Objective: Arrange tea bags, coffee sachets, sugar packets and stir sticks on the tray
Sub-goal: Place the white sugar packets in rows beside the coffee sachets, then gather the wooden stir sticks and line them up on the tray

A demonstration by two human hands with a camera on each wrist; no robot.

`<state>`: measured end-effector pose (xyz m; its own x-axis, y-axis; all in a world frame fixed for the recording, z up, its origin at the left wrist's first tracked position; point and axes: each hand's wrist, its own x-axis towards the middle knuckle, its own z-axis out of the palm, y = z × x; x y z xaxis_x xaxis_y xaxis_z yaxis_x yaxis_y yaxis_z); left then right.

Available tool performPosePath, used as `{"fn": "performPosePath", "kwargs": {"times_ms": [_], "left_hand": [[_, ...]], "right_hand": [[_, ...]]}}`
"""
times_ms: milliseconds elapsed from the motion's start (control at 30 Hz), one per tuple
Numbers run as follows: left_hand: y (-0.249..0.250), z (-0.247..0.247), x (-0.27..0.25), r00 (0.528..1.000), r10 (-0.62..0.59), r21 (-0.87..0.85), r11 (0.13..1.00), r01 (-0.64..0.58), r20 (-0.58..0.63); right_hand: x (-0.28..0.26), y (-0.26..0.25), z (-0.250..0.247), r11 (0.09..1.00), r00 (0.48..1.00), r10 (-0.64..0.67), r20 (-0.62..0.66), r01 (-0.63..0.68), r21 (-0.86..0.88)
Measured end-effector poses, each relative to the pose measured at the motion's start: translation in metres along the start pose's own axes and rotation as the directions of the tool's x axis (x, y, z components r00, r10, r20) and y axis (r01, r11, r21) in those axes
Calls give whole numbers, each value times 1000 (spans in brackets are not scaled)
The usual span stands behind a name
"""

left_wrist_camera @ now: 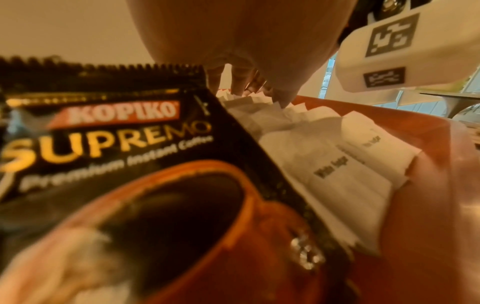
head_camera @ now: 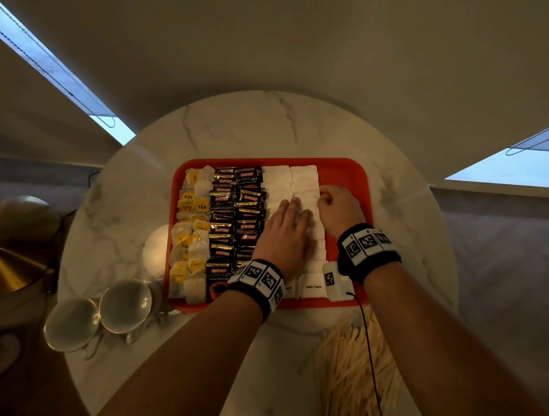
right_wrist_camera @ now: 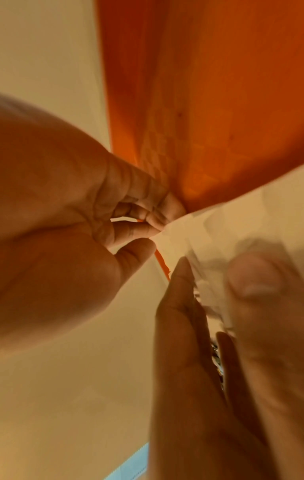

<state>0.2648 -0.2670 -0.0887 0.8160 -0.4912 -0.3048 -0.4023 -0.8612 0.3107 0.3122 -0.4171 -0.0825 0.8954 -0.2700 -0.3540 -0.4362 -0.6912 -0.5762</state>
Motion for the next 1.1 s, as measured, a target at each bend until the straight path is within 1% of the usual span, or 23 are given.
{"fn": "performPosePath", "kwargs": {"times_ms": [133,267,300,433,533,633,700,767,867,1000,1100], "left_hand": [[-1,-1,-1,1000,4,-2,1000,-3,19],[-2,-3,0,1000,8,5,1000,-8,23],[-3,-4,-1,1000,7,4,1000,-7,29],[-4,-7,-3,999,22,21,1000,-23,32],[-2,-7,-5,998,43,25,999,-45,56],[-2,-7,-7,994,46,49,997,-51,95],[-2,-7,-9,995,45,53,997,-50,94],[-1,-9,-11,994,56,42,997,-60,92],[1,-11,-20,987,99,27,994,-103,128],[4,-6,-35,967,199,94,972,-216,158],[1,4,-40,960,214,120,964,-238,182]], "right_hand": [[1,-5,-6,1000,999,24,-42,-23,18],[4,-11,-7,998,999,15,46,-18,64],[3,-11,-8,997,998,20,51,-23,69],[-16,2,-17,996,996,85,6,-85,1],[-43,12,-15,986,985,162,50,-164,24],[-55,17,-5,987,990,121,75,-128,96],[-59,17,-6,987,991,117,71,-124,101],[-67,20,-13,990,990,122,67,-126,68],[-88,29,-21,990,985,135,108,-139,31],[-119,42,-13,979,965,171,197,-189,76],[-129,46,-1,982,974,156,165,-170,76]]}}
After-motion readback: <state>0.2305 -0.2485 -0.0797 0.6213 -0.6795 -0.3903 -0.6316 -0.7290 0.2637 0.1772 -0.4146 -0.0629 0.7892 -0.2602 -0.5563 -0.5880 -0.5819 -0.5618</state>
